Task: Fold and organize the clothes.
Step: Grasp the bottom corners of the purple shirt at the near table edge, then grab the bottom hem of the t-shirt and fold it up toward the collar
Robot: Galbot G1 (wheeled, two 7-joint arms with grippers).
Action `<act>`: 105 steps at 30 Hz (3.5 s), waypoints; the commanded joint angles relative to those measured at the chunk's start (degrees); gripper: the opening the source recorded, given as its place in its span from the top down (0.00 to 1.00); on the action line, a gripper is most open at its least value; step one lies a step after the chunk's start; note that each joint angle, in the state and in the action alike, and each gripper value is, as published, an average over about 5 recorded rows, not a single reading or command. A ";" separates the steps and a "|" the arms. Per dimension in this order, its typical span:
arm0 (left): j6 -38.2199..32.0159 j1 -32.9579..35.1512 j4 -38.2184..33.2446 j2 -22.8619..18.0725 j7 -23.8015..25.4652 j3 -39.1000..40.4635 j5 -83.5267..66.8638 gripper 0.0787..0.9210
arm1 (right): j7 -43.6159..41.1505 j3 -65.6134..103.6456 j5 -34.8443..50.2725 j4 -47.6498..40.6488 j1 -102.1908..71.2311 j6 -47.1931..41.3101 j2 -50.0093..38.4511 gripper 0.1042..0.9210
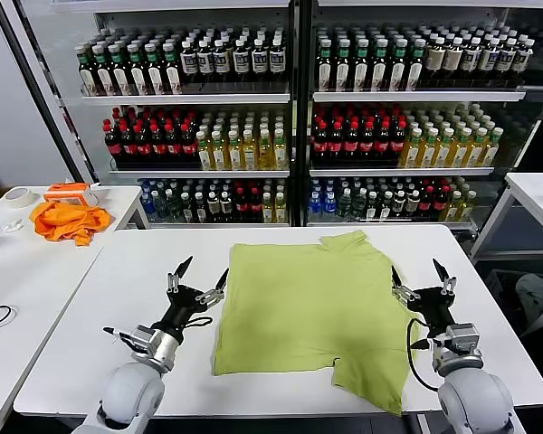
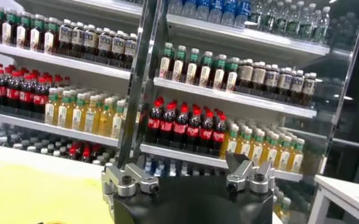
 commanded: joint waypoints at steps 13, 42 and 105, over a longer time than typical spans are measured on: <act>24.61 17.36 -13.97 5.08 -11.80 0.51 -11.60 0.12 | 3.61 -0.03 8.81 5.66 -19.07 -2.99 -2.47 0.12; 25.92 15.00 -11.82 3.24 -16.95 5.83 -10.31 0.12 | 3.66 -4.56 10.81 4.06 -20.34 -1.20 0.21 0.12; 22.10 34.42 -27.54 11.15 -13.30 -1.45 -12.77 1.00 | 4.63 0.97 14.05 21.08 -36.08 -4.17 -3.45 1.00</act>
